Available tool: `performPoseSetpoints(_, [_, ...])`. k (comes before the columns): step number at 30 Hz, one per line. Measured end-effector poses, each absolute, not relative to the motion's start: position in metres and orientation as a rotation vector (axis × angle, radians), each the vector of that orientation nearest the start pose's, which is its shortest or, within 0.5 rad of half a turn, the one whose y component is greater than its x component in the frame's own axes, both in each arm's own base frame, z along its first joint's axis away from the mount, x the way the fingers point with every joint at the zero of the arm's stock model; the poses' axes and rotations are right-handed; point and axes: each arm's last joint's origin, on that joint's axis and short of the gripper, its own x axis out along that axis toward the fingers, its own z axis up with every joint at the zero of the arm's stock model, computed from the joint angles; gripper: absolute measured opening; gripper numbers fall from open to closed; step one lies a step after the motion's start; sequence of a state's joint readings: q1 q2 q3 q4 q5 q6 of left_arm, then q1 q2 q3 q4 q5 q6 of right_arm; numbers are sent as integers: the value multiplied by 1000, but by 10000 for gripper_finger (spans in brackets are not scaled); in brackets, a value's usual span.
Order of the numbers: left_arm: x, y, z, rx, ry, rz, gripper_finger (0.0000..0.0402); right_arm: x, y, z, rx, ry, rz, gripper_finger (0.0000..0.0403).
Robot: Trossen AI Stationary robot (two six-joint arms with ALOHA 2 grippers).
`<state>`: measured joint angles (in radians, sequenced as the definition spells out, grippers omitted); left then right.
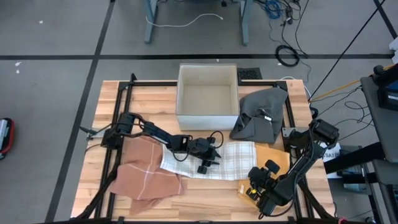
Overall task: Fold towel
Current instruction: Fold the white patterned towel
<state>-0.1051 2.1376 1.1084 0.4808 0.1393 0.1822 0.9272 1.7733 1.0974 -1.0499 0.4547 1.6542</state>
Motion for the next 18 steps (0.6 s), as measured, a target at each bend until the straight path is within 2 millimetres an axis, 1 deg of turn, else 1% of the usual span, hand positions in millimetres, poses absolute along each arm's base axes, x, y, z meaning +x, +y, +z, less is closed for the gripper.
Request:
performPoseSetpoints(4, [418,-48,96,174,542,-267,163,185,225,170,252,1105,-668,27])
performPoseSetpoints(5, [418,-47,96,175,544,-261,163,186,226,172,236,1101,-659,14])
performPoseSetpoints(9, [418,-47,95,177,547,-251,163,192,225,187,157,1055,-653,9])
performPoseSetpoints(11, [418,-47,95,175,549,-249,163,199,224,195,95,1028,-623,4])
performPoseSetpoints(14, [418,-46,95,165,551,-246,163,215,219,205,-2,1007,-577,3])
performPoseSetpoints(18, [418,-46,95,162,553,-245,163,243,202,211,-104,1008,-525,3])
